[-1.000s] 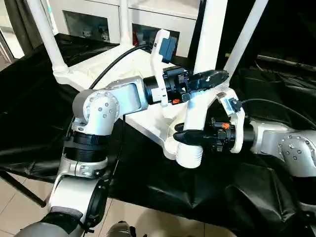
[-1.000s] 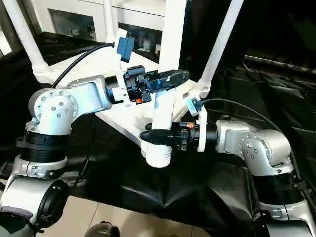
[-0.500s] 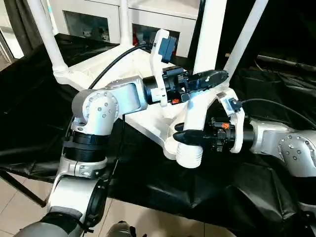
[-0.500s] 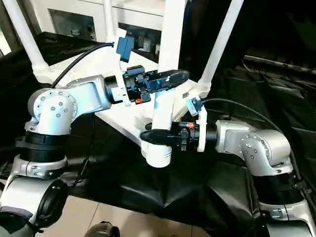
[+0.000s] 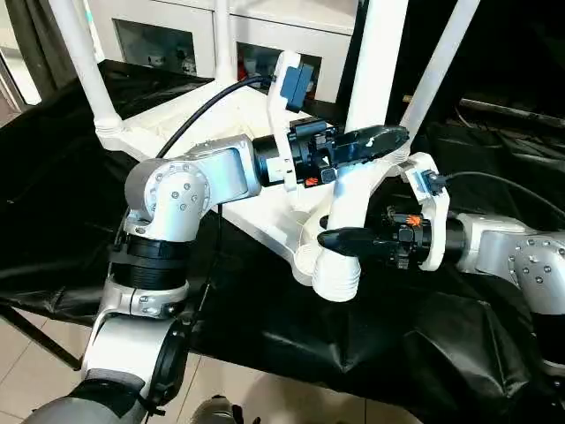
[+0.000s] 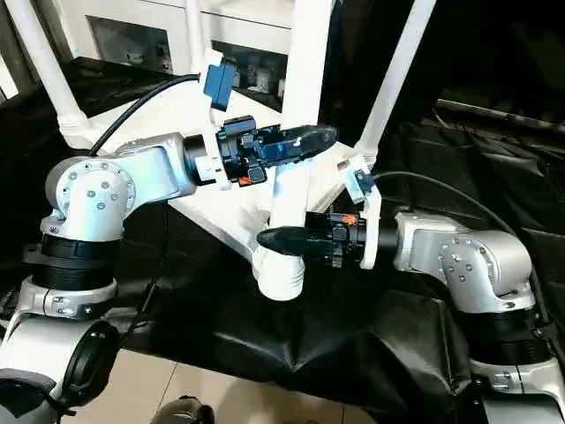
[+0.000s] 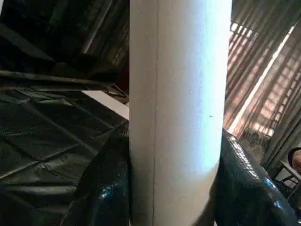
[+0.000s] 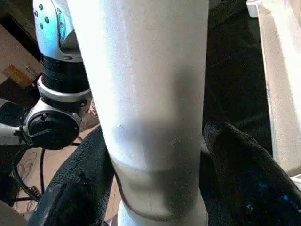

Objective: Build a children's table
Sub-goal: Pick table leg

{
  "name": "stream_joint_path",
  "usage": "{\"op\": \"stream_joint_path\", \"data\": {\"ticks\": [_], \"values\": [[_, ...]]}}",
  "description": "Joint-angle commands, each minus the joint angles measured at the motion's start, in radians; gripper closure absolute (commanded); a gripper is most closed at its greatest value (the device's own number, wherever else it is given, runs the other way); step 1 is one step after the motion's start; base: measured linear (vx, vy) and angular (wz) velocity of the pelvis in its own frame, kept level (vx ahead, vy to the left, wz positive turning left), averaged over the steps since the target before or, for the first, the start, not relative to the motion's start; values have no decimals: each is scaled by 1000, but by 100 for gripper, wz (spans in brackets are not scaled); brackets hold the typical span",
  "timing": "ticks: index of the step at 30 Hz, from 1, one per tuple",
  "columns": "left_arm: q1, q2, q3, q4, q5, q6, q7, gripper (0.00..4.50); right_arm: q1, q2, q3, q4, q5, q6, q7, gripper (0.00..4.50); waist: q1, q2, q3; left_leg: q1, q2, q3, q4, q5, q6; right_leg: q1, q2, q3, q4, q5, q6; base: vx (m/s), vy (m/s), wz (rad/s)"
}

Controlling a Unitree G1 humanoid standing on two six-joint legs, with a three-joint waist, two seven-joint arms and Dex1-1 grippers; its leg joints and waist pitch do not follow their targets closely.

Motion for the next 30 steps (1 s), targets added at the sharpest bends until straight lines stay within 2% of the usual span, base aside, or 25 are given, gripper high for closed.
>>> {"op": "stream_joint_path", "data": {"ticks": [1, 13, 14, 30], "values": [[-17, -4, -8, -12, -7, 2, -9, 267, 1, -18, -11, -6, -3, 10, 10, 142, 3, -7, -89, 35, 94, -51, -77, -127, -46, 45, -121, 61, -78, -252, -171, 0, 0, 0], [-21, -10, -5, -7, -6, -1, -11, 267, 2, -9, -2, -2, 2, 11, 8, 142, 4, -6, -90, 34, 94, -51, -76, -126, -46, 46, -121, 62, -78, -247, -173, 0, 0, 0], [-21, -10, -4, -6, -7, -1, -11, 267, 2, -7, -2, -2, 2, 11, 7, 142, 4, -4, -89, 33, 93, -51, -76, -124, -44, 46, -122, 62, -77, -243, -176, 0, 0, 0], [-23, -15, -1, -4, -8, -1, -10, 267, 9, 5, 9, -11, 5, 17, 6, 142, 4, -4, -90, 34, 94, -52, -76, -128, -47, 46, -121, 61, -77, -243, -178, 0, 0, 0]]}}
